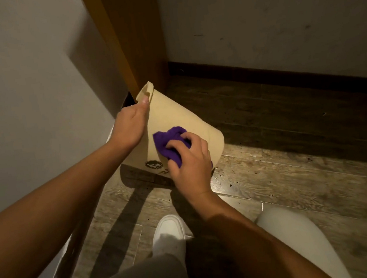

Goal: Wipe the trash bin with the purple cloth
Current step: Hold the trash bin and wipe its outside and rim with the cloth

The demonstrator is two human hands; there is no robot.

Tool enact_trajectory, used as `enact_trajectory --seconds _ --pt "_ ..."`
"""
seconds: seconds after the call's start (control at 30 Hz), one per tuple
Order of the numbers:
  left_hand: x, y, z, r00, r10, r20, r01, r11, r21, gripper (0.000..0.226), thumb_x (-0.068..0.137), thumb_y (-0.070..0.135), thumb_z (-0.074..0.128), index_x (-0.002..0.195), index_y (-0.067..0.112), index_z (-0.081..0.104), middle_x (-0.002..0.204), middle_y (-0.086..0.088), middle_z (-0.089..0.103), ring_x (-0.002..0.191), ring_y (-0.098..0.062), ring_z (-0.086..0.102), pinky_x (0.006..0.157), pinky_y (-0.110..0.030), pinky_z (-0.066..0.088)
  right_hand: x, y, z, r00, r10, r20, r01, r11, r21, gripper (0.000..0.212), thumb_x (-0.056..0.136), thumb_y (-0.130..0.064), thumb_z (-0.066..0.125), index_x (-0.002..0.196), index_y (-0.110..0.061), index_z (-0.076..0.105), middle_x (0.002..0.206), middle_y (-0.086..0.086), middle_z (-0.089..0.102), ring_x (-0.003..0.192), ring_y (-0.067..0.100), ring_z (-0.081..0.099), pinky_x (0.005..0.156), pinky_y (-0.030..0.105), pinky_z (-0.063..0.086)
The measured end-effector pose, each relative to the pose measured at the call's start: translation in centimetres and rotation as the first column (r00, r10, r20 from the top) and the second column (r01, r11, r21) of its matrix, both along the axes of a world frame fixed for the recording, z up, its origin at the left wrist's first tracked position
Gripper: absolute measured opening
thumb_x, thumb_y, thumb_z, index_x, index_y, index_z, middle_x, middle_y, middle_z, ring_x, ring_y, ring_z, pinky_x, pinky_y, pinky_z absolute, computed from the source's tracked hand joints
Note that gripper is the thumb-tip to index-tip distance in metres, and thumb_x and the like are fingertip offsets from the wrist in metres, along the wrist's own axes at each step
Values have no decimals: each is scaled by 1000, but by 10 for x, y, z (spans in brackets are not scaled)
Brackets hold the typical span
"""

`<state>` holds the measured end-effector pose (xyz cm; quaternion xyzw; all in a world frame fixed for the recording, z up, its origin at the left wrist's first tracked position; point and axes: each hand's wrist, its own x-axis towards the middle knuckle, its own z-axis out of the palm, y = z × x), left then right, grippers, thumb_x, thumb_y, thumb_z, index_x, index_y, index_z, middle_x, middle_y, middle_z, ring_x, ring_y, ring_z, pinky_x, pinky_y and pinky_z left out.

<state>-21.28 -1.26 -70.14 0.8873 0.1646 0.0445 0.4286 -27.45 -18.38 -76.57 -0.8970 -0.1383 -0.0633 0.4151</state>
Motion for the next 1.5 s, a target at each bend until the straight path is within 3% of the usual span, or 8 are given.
enact_trajectory --seconds 0.17,0.27,0.47,0.6,0.83,1.07,1.27,1.5 --pt "7 5 3 998 48 -32 -49 998 -49 58 105 54 38 112 7 70 103 -12 70 95 -28 66 77 -38 49 31 -51 -22 906 -265 -332 275 961 -17 31 86 -17 72 110 -35 65 124 -7 49 116 20 54 81 25 47" --pt "10 10 3 999 16 -47 -18 998 -59 46 104 44 50 134 10 60 121 -7 67 107 -25 64 91 -41 52 65 -70 -17 842 -399 -363 459 884 93 39 92 -23 66 128 -36 61 132 -4 53 106 13 58 72 17 43" --pt "10 11 -1 1000 23 -22 -24 998 -57 40 104 38 51 134 12 59 116 -2 67 103 -20 63 88 -37 51 104 -64 -21 902 -254 -348 271 963 -1 48 98 -32 62 146 -30 53 151 3 50 134 23 49 105 37 43" --pt "12 18 -3 996 79 -43 -83 991 -105 40 105 38 50 131 11 62 117 -5 69 106 -24 64 89 -40 50 61 -36 -43 875 -392 -283 402 915 -25 44 86 -29 74 126 -34 56 133 1 48 121 22 49 92 37 51" --pt "11 33 -9 977 205 -62 -211 971 -114 28 105 39 49 117 17 62 97 5 66 95 -17 63 83 -37 47 8 -23 -93 709 -327 -625 276 944 -182 33 86 -32 76 104 -33 48 119 0 56 100 23 60 78 35 51" --pt "15 32 2 974 224 -30 -223 974 40 47 104 40 48 136 7 56 125 -14 65 113 -33 61 97 -49 51 49 -46 -51 728 -356 -586 335 930 -150 17 89 -46 64 103 -38 62 103 -7 66 84 15 62 66 30 48" --pt "15 17 2 995 99 22 -100 930 354 42 104 38 48 124 2 59 104 -15 65 95 -33 62 79 -42 50 82 -76 -1 731 -335 -594 498 857 129 17 91 -39 66 107 -40 63 97 -15 61 81 4 57 59 25 40" --pt "1 -21 0 982 -189 27 119 714 690 31 105 37 45 108 10 59 72 1 50 61 -19 49 53 -31 40 84 -95 12 807 -374 -457 443 895 49 22 88 -41 67 110 -37 66 105 -5 67 84 11 61 62 27 46"
